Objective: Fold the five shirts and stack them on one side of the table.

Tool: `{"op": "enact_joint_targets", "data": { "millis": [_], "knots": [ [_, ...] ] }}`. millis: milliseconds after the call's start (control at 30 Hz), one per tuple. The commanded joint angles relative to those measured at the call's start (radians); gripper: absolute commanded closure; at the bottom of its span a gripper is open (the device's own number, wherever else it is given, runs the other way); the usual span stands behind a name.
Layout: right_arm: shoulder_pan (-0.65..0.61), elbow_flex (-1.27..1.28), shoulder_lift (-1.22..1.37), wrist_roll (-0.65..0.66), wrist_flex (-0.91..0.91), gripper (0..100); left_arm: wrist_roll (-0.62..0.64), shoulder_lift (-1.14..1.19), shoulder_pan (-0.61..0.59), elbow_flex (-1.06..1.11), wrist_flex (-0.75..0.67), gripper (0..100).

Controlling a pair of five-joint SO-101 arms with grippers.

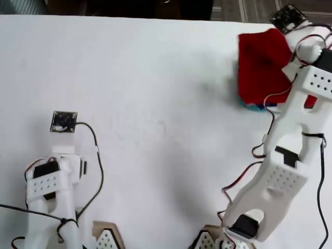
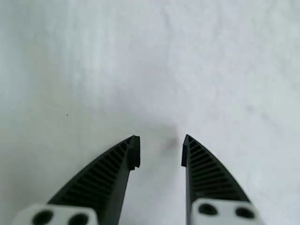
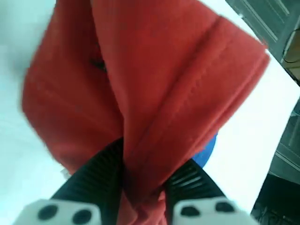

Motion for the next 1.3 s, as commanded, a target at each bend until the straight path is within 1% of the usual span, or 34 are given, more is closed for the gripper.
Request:
{"op": "enact_joint_targets", "data": {
  "millis": [0,167,433,500,633,667,733,800,900,1067,1133,1233,1267],
  "knots": [
    [0.058,-0.109,0.067,0.018,-0.084,97.9,0.003,-0.015,-0.006,-0.004,-0.017,83],
    [0.113,-0.187,0.206,0.018,-0.186,97.9,0.003,-0.015,-0.006,-0.004,-0.017,83],
    [0.153,-0.236,0.367,0.011,-0.311,97.2,0.003,-0.015,-0.006,-0.004,-0.017,83],
    [0.154,-0.255,0.384,0.011,-0.32,92.9,0.003,-0.015,-0.006,-0.002,-0.017,83],
    [0.156,-0.295,0.389,0.009,-0.321,75.9,0.003,-0.02,-0.006,0.007,-0.031,83],
    [0.156,-0.315,0.389,0.009,-0.32,73.1,0.003,-0.02,-0.006,0.007,-0.032,83],
    [0.156,-0.368,0.389,0.008,-0.318,71.8,0.003,-0.02,-0.006,0.007,-0.032,83],
    [0.156,-0.436,0.389,-0.041,-0.321,73.0,0.003,-0.02,-0.006,0.007,-0.032,83],
    [0.154,-0.545,0.395,-0.158,-0.332,74.1,0.003,-0.02,-0.006,0.007,-0.032,83],
    [0.134,-0.605,0.398,-0.315,-0.392,74.5,0.003,-0.02,-0.006,0.007,-0.032,83],
    [0.117,-0.582,0.415,-0.336,-0.432,79.6,0.003,-0.02,-0.006,0.007,-0.032,83],
    [0.087,-0.545,0.481,-0.336,-0.553,95.4,0.003,-0.02,-0.006,0.007,-0.032,83],
    [0.084,-0.545,0.509,-0.336,-0.585,99.1,0.003,-0.02,-0.006,0.007,-0.032,83]
  ]
}}
